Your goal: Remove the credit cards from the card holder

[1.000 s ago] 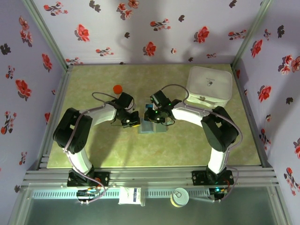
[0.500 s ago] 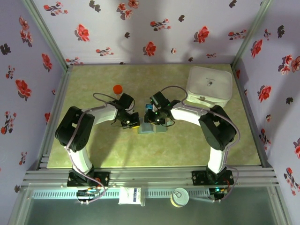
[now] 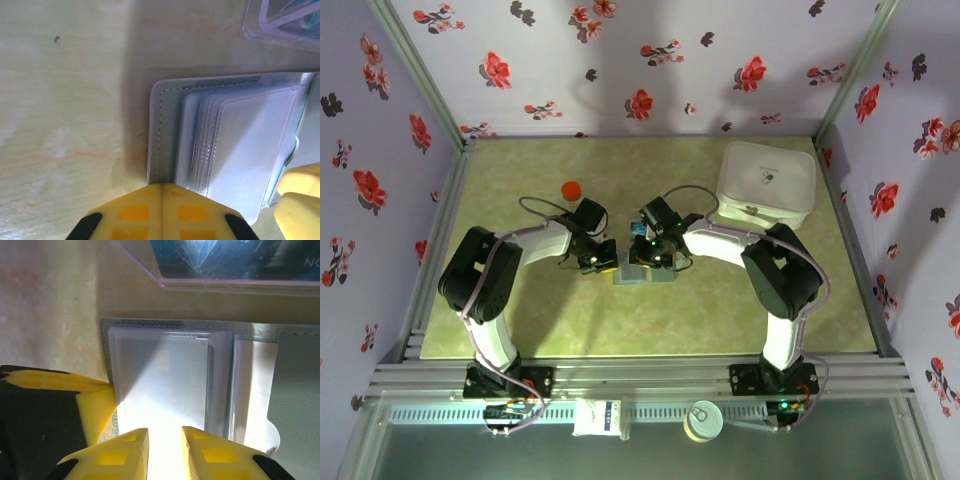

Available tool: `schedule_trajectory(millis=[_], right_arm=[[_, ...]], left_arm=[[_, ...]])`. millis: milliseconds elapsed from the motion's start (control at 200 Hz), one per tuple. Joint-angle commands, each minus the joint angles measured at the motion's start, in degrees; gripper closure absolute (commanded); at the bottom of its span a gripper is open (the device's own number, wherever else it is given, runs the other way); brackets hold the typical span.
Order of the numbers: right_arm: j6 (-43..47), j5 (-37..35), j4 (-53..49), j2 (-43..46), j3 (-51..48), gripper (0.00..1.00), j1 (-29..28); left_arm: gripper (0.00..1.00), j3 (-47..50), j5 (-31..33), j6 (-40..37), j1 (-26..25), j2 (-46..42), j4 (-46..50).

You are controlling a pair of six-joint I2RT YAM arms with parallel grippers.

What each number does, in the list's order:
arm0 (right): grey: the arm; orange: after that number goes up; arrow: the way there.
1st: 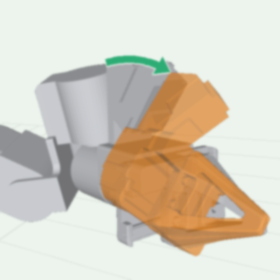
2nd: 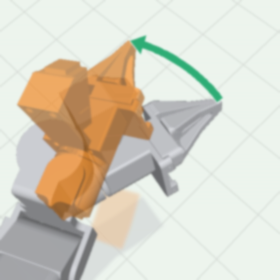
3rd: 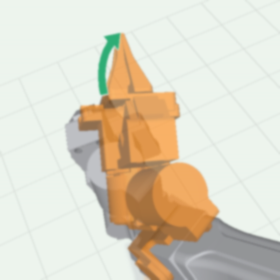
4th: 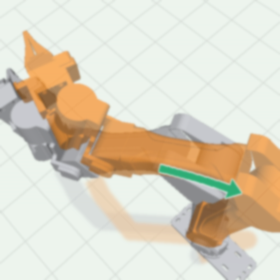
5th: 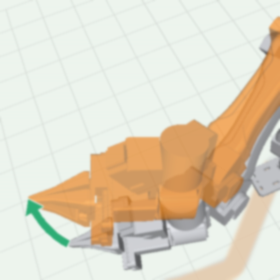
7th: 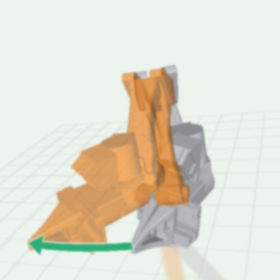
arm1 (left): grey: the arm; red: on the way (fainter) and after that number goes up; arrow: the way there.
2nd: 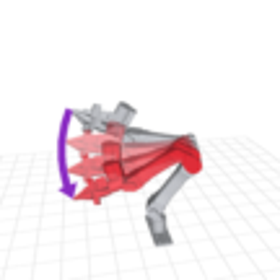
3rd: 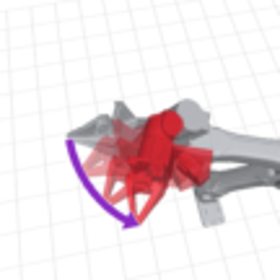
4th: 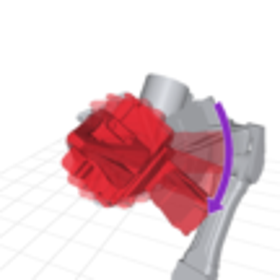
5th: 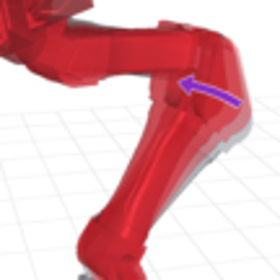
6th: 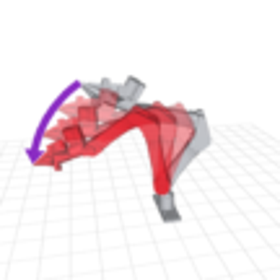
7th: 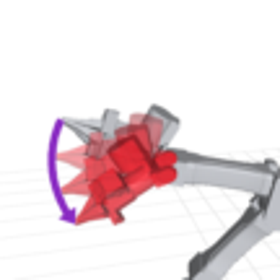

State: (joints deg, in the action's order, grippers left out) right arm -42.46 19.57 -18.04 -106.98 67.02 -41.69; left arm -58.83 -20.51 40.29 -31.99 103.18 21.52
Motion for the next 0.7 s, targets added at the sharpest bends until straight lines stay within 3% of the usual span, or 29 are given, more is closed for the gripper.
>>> schedule_trajectory(millis=[0,695], right_arm=[[0.7,0.3,-0.3,-1.4,0.4,0.76,-0.4],[2.3,-3.8,-3.6,-0.5,-0.1,0.78,0.6]], left_arm=[[1.0,-0.7,2.3,-1.0,-0.3,1.1,2.3],[1.0,-1.9,3.2,-2.5,-0.2,2.0,3.9]])
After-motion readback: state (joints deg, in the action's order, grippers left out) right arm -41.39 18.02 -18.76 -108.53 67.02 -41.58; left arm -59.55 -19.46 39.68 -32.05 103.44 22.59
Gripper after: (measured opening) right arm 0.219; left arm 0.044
